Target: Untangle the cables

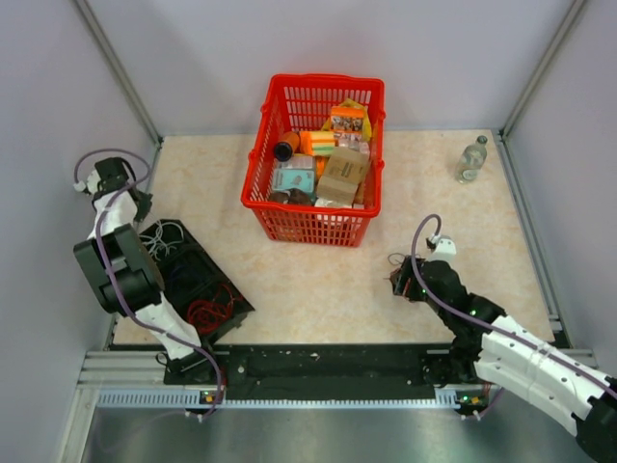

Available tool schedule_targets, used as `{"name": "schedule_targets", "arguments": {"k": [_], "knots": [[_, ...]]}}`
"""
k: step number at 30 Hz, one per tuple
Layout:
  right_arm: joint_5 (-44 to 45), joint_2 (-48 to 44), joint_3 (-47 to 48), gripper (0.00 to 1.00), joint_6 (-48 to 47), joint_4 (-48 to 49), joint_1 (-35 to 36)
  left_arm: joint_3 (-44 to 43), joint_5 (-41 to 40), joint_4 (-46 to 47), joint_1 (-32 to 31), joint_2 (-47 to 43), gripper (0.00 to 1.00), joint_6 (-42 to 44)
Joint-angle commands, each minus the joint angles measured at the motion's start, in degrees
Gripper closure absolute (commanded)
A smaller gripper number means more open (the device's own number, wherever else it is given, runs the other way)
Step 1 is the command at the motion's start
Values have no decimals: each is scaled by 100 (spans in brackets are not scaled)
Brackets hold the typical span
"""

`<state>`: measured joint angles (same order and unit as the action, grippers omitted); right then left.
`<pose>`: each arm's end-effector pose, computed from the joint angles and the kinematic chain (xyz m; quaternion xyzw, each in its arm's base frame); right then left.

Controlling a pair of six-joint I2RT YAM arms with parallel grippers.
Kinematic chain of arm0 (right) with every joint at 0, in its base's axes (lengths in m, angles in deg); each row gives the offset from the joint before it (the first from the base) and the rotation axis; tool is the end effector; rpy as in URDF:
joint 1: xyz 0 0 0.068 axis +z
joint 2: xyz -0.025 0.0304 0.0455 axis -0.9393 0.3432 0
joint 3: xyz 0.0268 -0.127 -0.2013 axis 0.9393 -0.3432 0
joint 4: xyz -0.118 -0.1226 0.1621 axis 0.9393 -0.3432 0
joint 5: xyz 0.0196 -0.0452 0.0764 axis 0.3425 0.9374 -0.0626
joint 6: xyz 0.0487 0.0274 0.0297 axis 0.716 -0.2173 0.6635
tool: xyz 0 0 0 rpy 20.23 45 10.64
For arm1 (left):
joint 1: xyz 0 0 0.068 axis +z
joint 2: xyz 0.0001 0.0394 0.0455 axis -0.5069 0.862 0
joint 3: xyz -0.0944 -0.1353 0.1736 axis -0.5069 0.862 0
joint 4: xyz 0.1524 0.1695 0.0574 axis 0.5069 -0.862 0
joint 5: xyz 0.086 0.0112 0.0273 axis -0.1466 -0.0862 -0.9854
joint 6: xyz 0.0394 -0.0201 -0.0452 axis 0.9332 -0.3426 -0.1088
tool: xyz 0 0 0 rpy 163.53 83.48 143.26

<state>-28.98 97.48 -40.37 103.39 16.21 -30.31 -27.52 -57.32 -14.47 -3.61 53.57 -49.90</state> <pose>0.1311 0.0875 0.1639 0.0593 0.8767 0.1650 0.4480 0.3266 0.1722 0.1993 -0.5380 0.7697 0.0176 0.3434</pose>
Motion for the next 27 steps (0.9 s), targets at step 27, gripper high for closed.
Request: {"name": "schedule_targets", "arguments": {"k": [27], "knots": [[-239,181,214,39,71,342,-15,2160,-150,230,13,-1291,100,-1146]]}}
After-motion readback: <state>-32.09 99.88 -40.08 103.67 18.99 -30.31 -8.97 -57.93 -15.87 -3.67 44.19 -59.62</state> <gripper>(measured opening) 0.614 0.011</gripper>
